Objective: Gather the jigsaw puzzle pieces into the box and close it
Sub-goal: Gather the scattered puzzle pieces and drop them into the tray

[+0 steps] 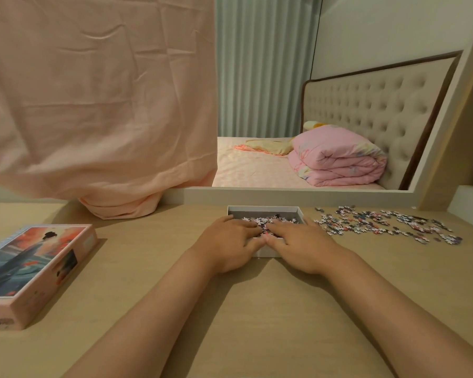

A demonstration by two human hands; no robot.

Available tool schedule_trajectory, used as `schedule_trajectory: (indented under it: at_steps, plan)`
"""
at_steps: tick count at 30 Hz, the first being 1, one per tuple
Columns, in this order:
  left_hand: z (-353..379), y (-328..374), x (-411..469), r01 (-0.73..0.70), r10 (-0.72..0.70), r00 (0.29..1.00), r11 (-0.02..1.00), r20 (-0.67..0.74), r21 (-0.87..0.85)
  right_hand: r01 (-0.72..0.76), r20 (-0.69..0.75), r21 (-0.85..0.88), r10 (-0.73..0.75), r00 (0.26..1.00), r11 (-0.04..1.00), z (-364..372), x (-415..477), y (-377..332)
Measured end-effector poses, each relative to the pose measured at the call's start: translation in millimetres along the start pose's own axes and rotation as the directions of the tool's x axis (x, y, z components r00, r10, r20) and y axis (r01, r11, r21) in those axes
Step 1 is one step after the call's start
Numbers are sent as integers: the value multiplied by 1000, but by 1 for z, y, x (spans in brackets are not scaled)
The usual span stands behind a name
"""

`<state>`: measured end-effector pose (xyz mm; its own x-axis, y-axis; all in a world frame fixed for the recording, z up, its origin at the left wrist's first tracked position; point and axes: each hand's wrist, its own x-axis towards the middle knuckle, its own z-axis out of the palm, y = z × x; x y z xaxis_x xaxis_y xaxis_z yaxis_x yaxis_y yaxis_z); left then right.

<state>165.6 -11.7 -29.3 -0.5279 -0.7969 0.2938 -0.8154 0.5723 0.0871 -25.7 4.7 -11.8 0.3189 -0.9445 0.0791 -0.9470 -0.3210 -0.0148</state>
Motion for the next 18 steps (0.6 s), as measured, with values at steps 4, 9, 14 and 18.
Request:
schedule_trajectory:
  at_steps: [4, 9, 14, 18]
  plan:
    - [0, -4, 2, 54, -55, 998, 997, 32, 48, -71, 0, 1, 71, 997, 997, -1, 3, 5]
    - [5, -4, 2, 82, -83, 995, 996, 61, 26, -51, -118, 1, 50, 992, 999, 3, 3, 12]
    - [2, -9, 1, 157, -163, 982, 985, 96, 65, 9, -43, 158, -2, 999, 987, 9, 9, 8]
    - [-5, -7, -7, 183, -188, 980, 980, 58, 81, 29, -111, 295, 4, 994, 955, 7, 6, 8]
